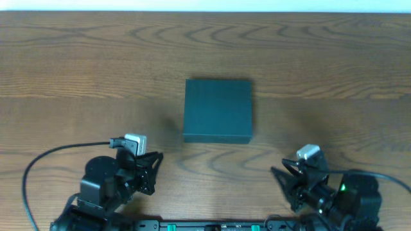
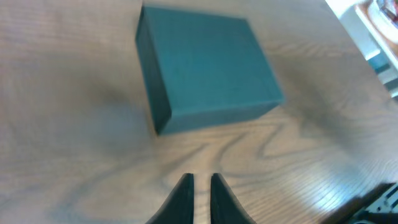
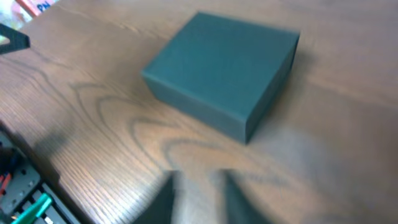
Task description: Pack container
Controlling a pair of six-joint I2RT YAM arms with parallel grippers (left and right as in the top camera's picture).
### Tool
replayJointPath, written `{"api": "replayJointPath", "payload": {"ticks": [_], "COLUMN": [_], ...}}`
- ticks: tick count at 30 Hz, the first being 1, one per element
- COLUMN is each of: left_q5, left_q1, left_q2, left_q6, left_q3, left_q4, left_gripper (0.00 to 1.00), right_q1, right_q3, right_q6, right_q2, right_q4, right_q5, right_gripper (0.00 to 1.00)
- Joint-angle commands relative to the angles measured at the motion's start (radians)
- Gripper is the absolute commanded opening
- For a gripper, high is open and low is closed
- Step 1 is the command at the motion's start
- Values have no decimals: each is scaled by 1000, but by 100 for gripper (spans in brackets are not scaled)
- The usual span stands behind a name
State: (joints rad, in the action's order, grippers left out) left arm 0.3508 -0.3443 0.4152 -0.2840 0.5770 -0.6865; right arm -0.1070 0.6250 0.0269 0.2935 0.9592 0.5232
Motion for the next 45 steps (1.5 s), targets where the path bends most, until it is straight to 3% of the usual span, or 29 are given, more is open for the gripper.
{"api": "replayJointPath", "payload": {"ticks": [1,5,13,23,27,28,31,33,38,45], "left_q5": [-21,-18,-18,-18,-252,-269,-219,-187,-197,-171], "left_q1": [-3,-3,-3,-3,34,61,160,233,311,311], "left_q2": [-30,-29,-29,-44,-116,-143,-209,-243,-309,-406], "left_q6": [-158,-221,-221,-220,-113,-24,220,312,330,292], "left_q3": [-68,-84,-84,-84,-85,-92,-127,-153,-270,-453], "left_q4": [38,10,-124,-143,-104,-71,-3,12,54,259], "left_gripper": [96,95,96,96,95,95,95,95,95,95], "right_q1": [3,3,3,3,3,3,3,3,3,3], "right_q3": [-50,-63,-63,-63,-63,-63,-63,-63,-63,-63], "right_q6": [-214,-303,-303,-303,-303,-303,-303,-303,-303,-303], "right_q2": [-67,-71,-71,-71,-71,-71,-71,-71,-71,-71], "right_q4": [-9,32,58,58,58,58,58,58,58,58], "right_q5": [7,7,4,4,4,4,4,4,4,4], "right_gripper": [99,99,99,99,99,99,99,99,99,99]}}
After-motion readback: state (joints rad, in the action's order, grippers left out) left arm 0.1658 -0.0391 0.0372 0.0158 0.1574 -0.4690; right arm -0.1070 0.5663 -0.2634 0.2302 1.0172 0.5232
